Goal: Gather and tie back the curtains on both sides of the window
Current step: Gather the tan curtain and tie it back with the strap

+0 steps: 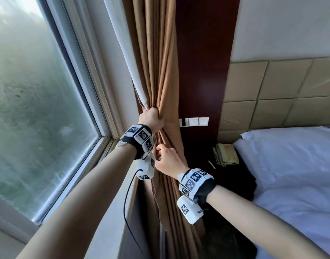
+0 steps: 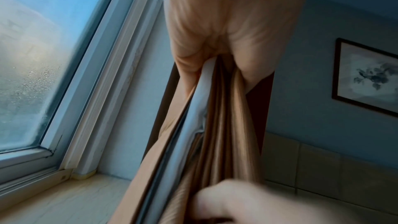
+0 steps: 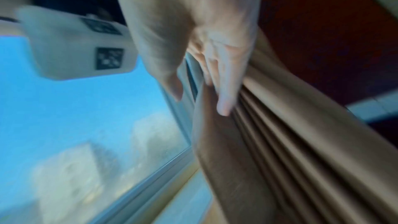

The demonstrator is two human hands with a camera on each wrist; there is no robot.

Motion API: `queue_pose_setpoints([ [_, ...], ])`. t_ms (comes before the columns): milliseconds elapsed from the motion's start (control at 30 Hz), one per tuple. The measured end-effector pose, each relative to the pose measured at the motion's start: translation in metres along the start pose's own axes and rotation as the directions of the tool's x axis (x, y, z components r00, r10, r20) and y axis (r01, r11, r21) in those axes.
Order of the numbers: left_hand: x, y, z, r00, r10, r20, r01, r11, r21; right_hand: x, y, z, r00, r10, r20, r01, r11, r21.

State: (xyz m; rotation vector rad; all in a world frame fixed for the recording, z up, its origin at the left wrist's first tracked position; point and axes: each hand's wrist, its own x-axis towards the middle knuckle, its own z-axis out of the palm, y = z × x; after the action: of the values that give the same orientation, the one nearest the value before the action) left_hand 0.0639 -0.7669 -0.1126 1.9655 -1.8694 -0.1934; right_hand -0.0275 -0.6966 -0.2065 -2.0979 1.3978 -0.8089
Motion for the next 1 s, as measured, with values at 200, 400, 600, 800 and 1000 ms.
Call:
queue_pose_setpoints([
  [200,-0.003,0.000,0.000,1.000,0.021,0.007,-0.021,0.999,0.034,0.008,-0.009,0.023,0.960,0.259,-0.110,-0.258,0.966,0.026],
  [400,-0.004,-0.014,-0.003,0.998,0.055,-0.028,-0.053,0.996,0.076,0.015,0.013,-0.003,0.964,0.258,0.062,-0.264,0.954,0.140],
  [600,-0.002,-0.026,-0.011,0.997,0.068,-0.021,-0.067,0.997,0.028,0.011,0.013,-0.051,0.929,0.175,0.327,-0.343,0.740,0.578],
  [800,-0.002,-0.024,-0.010,0.998,0.064,-0.010,-0.064,0.998,0.001,0.007,0.019,-0.066,0.931,0.209,0.299,-0.288,0.924,0.251],
  [1000,-0.001,-0.025,-0.007,0.998,0.061,-0.015,-0.060,0.998,0.025,0.015,0.013,-0.058,0.918,0.180,0.354,-0.232,0.966,0.110],
])
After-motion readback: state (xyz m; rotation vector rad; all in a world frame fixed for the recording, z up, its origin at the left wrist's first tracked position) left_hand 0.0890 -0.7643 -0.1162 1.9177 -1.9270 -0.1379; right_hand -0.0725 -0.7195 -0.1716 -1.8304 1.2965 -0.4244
